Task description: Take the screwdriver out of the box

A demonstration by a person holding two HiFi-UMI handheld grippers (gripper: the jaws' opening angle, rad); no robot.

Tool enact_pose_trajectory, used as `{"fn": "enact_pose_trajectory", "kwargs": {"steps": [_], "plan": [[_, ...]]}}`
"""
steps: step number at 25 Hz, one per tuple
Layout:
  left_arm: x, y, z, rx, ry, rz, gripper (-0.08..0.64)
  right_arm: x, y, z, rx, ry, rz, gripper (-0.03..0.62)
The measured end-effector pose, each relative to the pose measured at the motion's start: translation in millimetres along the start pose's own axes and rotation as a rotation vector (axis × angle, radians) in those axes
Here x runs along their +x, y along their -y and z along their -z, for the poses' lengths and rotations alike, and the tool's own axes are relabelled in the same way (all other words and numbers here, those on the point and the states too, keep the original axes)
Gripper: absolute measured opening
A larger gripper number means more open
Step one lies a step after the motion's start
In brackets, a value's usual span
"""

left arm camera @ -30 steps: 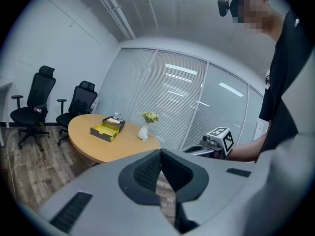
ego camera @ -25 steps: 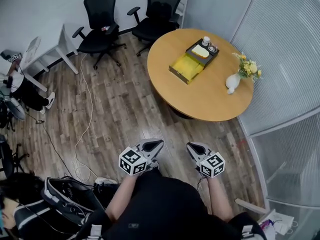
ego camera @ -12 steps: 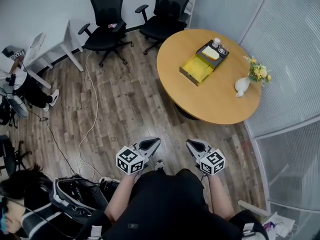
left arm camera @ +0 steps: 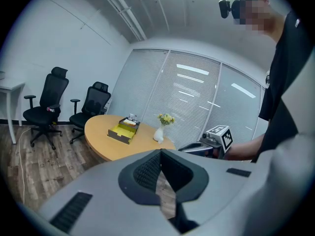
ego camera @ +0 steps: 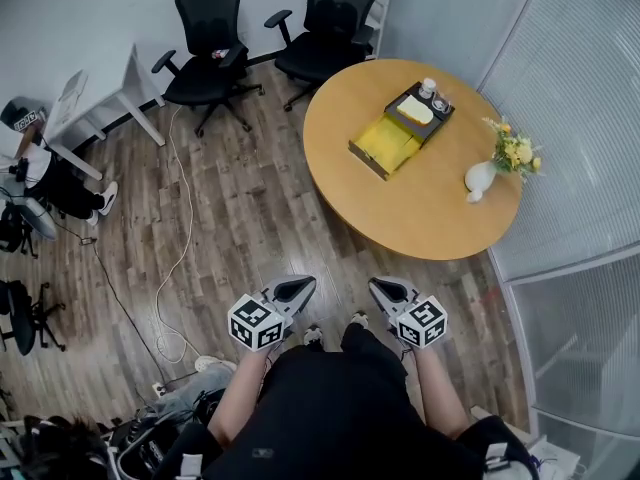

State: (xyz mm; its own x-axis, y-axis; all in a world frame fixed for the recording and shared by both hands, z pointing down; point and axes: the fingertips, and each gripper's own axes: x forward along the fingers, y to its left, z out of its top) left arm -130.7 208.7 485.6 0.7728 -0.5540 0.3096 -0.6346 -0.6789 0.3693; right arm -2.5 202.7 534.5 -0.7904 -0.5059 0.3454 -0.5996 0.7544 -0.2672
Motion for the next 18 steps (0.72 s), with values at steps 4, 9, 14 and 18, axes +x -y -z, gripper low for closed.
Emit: {"fn": "enact_pose_trajectory", "kwargs": {"steps": [4, 9, 14, 18], "plan": [[33, 5, -15, 0.006, 0.006, -0.010, 0.006, -10, 29, -9, -0.010, 0.001, -0.017, 0.011], [79, 15, -32, 0.021, 0.007, -0.010, 0.006, -28, 75, -17, -0.008, 0.013, -0.016, 0.011], [103, 21, -41, 0.026, 0.009, -0.026, 0.006, -39, 104, -17, 0.002, 0.009, -0.019, 0.011], [115, 21, -39, 0.017, 0.006, -0.048, 0.006, -42, 119, -14, 0.002, 0.001, -0.034, 0.011]]}}
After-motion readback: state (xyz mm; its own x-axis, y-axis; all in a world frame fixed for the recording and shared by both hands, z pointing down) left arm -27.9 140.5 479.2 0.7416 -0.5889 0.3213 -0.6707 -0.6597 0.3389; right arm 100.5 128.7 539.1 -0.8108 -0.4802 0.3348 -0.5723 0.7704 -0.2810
